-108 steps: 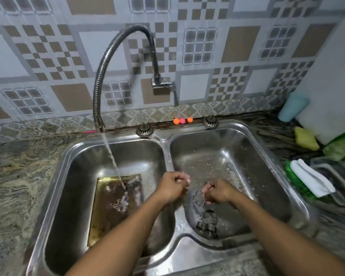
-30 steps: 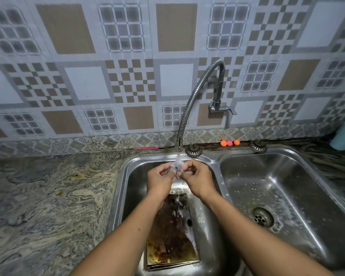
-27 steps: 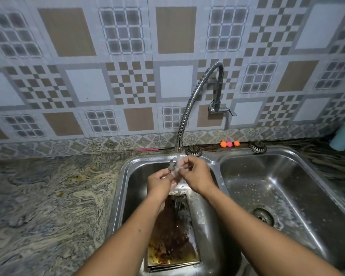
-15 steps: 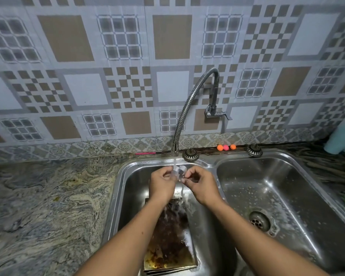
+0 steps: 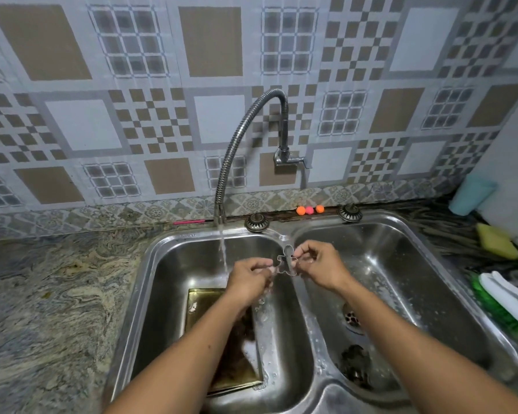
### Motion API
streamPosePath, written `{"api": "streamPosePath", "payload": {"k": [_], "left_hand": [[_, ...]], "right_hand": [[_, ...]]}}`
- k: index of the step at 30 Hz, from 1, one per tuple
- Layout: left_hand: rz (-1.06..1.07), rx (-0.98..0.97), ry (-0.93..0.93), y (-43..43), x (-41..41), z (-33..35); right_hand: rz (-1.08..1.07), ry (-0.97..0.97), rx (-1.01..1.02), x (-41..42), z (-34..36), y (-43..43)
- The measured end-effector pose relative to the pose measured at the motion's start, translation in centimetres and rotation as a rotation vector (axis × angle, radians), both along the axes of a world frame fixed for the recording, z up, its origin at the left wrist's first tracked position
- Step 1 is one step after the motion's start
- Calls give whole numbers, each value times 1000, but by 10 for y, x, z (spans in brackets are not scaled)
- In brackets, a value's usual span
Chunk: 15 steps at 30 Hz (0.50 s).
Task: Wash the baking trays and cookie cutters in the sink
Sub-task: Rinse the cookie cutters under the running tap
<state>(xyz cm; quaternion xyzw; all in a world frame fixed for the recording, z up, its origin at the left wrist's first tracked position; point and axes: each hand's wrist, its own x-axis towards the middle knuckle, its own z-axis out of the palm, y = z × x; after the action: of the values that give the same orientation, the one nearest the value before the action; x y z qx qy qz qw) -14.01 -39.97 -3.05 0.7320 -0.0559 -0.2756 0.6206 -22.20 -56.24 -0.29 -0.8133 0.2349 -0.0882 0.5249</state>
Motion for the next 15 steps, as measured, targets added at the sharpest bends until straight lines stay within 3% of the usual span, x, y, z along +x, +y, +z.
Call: {"api": "streamPosePath", "payload": {"k": [7,12,15], "left_hand": [[-200,106,-9,-56,-55,-24],[-214,154,9,-88,-87,-36],[-183,164,41,-101,-99,-44]], "right_hand": [[112,474,-74,-81,-45,-75],[283,663,-64,-113,-97,-92],[308,670,-73,-128,-127,-95]]}}
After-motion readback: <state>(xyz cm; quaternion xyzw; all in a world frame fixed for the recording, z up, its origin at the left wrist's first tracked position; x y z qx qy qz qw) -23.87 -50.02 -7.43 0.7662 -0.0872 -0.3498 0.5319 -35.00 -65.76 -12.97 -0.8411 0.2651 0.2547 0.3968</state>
